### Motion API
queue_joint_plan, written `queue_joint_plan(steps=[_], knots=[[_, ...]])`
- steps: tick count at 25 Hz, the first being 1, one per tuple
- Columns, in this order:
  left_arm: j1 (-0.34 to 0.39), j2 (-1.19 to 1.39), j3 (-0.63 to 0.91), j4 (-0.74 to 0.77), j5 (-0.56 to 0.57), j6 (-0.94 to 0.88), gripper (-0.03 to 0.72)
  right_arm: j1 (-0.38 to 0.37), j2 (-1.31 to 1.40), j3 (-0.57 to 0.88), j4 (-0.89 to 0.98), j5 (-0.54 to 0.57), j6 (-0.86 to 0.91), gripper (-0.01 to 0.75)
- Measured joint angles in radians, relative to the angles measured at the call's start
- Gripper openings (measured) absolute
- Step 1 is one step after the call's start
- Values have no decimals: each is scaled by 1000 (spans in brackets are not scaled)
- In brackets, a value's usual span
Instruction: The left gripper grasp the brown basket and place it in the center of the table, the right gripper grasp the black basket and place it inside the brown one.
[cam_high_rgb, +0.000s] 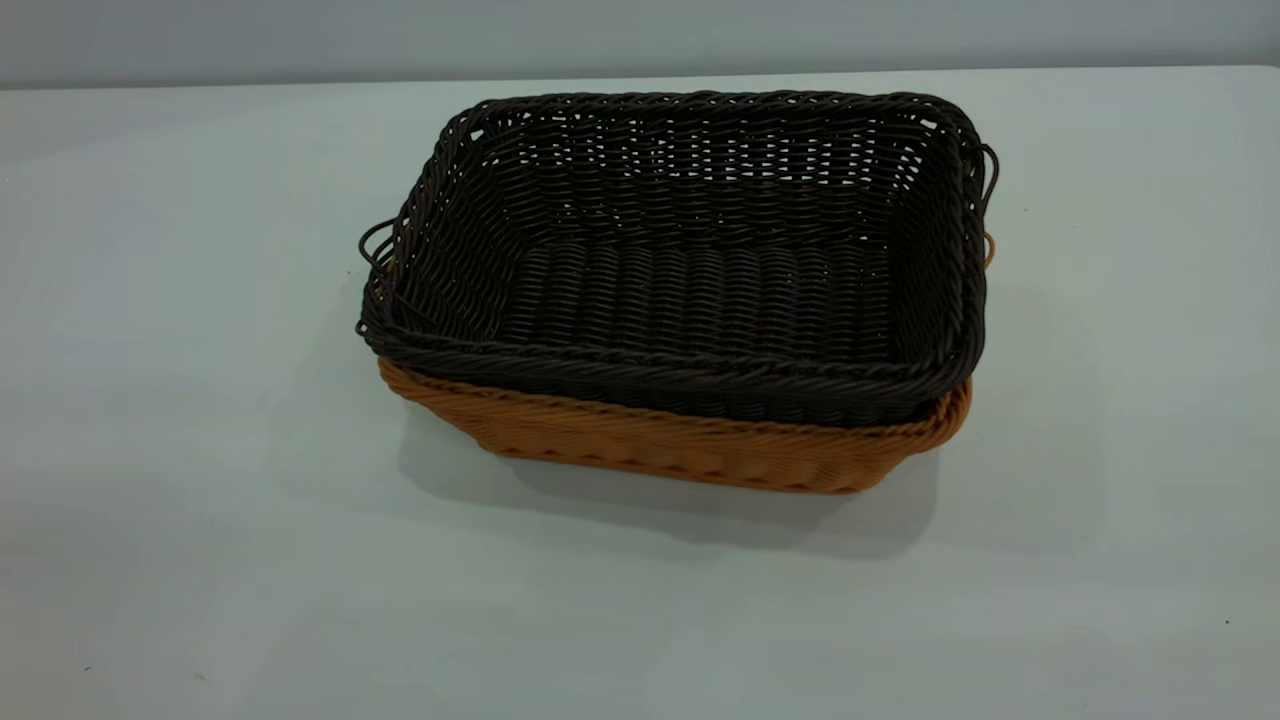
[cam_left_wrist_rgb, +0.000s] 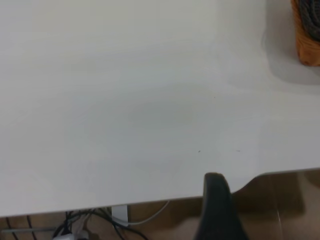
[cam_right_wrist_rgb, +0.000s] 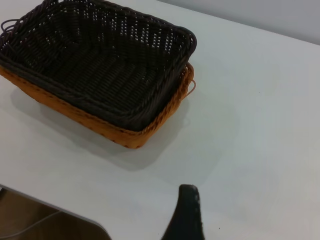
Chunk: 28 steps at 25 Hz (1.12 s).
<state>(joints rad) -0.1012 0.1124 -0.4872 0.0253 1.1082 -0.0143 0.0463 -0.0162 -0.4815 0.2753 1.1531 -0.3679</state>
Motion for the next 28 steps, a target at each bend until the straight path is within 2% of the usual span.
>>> queue_joint_plan(steps=[10, 16, 28], knots=[[3, -30, 0, 1, -1, -1, 437, 0, 0, 0, 0, 0, 0, 573], [78, -126, 0, 1, -1, -1, 437, 0, 0, 0, 0, 0, 0, 573], [80, -131, 0, 1, -1, -1, 437, 0, 0, 0, 0, 0, 0, 573]])
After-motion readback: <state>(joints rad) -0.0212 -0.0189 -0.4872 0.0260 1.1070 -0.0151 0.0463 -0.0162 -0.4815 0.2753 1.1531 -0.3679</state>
